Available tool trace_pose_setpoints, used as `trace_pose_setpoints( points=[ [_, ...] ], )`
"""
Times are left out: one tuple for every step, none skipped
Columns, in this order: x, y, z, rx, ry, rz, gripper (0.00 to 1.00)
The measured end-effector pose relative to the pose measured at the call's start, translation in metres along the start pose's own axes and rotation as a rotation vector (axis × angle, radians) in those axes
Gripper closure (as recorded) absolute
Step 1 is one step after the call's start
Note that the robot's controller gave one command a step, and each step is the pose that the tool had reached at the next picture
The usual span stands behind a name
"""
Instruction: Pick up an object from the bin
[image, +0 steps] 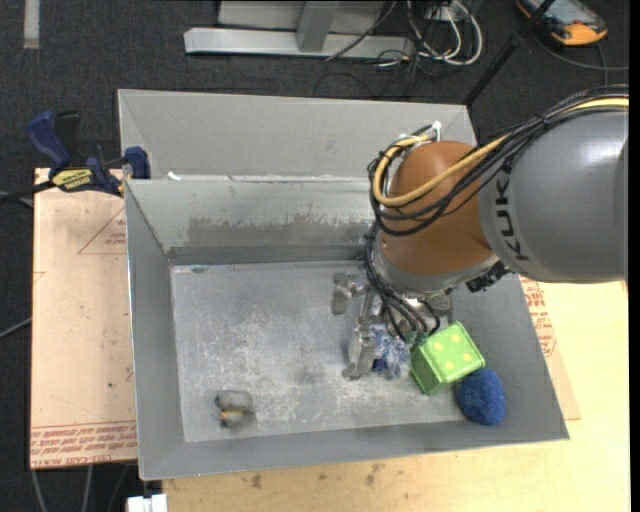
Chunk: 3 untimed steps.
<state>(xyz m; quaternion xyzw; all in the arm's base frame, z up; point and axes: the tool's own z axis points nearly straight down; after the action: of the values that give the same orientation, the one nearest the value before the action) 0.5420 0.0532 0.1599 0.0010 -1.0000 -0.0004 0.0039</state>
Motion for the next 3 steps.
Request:
trace_pose_setpoints(
  points=[
    [-0.002, 0.0, -0.004, 0.0, -0.008, 0.001, 0.0],
    [0.009, -0.055, -0.017, -0.001, -0.007, 0.043, 0.0],
    [-0.003, -0.075, 0.016, 0.003, -0.012, -0.06, 0.0]
  ],
)
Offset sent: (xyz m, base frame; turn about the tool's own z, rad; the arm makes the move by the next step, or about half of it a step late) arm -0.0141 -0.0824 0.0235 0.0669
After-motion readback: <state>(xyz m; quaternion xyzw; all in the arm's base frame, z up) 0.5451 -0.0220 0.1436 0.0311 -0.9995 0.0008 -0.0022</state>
